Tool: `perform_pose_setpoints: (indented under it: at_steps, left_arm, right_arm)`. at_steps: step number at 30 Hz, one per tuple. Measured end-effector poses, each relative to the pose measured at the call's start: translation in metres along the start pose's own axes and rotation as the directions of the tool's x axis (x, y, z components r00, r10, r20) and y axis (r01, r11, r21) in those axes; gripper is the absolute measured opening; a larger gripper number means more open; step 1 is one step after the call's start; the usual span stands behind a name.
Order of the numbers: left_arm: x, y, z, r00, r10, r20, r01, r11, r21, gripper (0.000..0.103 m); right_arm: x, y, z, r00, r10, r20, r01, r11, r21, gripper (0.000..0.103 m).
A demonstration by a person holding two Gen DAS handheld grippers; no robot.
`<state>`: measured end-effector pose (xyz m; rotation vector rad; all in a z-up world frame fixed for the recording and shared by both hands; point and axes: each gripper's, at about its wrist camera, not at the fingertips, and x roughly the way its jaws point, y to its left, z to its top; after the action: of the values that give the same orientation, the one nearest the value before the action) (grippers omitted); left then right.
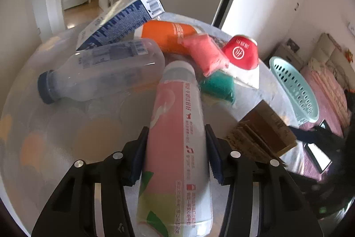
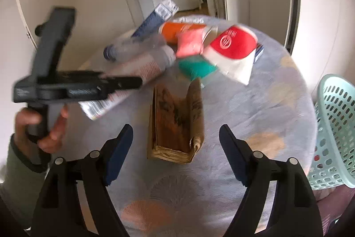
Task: Collect trash
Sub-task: 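Grasp the pink-and-white bottle with the left tool while the right tool grasps the brown paper bag, then move both items over the teal basket and release them inside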
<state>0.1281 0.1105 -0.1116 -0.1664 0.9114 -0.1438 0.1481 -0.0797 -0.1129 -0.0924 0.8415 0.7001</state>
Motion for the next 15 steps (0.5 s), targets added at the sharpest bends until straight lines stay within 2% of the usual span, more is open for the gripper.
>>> perform_pose_setpoints:
  at_steps: [3,4,5,6,11,15]
  left_arm:
    - [-0.007,-0.001,-0.003,1.0,-0.002,0.018,0.002,1.0,-0.011,0.047]
    - [-0.01,-0.002,-0.004,1.0,-0.001,0.025,0.002,1.0,-0.014,0.047]
    - [-0.012,-0.002,-0.004,1.0,-0.004,0.029,0.004,1.0,-0.02,0.047]
    - [-0.014,-0.002,-0.003,0.999,-0.006,0.032,0.007,1.0,-0.024,0.047]
    - [-0.027,-0.008,0.0,0.997,-0.043,0.07,0.046,0.998,-0.035,0.047]
    - [-0.035,-0.023,0.006,0.991,-0.082,0.11,0.084,0.996,-0.015,0.047]
  right_arm:
    - [0.012,0.004,0.001,0.999,-0.036,-0.016,0.036,0.999,-0.011,0.075]
    - [0.014,0.004,0.001,0.999,-0.051,-0.019,0.051,0.999,-0.007,0.067]
    - [0.017,0.003,0.001,0.998,-0.056,-0.027,0.056,0.998,0.001,0.048]
    - [0.02,0.001,0.001,0.998,-0.04,-0.04,0.04,0.999,0.01,0.039]
    - [0.006,-0.001,0.001,0.999,-0.035,-0.001,0.035,0.999,0.013,0.03]
    - [-0.02,-0.004,0.003,0.996,-0.069,0.057,0.069,0.998,0.004,0.029]
